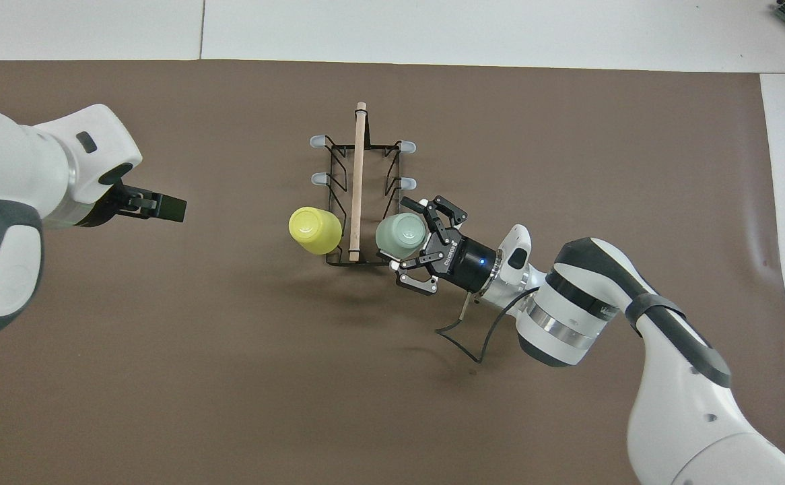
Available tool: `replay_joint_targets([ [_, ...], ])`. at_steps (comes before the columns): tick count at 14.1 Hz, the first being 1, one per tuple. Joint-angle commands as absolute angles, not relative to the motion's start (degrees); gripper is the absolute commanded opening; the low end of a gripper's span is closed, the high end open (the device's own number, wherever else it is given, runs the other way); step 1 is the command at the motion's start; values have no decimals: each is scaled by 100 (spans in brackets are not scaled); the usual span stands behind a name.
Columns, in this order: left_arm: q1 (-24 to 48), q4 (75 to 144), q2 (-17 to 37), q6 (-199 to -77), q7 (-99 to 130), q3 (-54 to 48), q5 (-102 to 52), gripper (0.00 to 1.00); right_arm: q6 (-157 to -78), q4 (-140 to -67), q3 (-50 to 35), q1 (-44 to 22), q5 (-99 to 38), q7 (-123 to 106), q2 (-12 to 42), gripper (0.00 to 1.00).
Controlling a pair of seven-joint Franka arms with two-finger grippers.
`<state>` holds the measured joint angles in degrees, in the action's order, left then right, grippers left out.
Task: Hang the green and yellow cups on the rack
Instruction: 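Open the right gripper and withdraw it from the green cup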
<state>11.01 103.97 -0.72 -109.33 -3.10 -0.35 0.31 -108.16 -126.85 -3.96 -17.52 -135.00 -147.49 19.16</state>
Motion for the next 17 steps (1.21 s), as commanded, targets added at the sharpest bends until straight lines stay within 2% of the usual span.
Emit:
replay_joint_targets([
  [1, 757, 10012, -114, -10329, -1044, -18, -97, 100, -10740, -12639, -431, -1696, -13579, -14862, 1916, 100],
  [4, 458, 9721, -105, -9933, -1484, -9, -114, 100, -11020, -12525, -413, -1766, -13509, -14635, 1706, 100],
  [9, 299, 9255, 0, -9475, -1529, 166, -448, 100, -12014, -12402, -352, -1705, -12344, -13406, 880, 100],
  [15, 387, 9246, -140, -9255, -1468, 149, -193, 100, -11726, -11515, 482, -1451, -8812, -11736, 625, 100],
  [17, 457, 9255, -176, -9097, -1459, 149, -45, 100, -11480, -11443, 728, -1441, -8098, -11392, 476, 100],
])
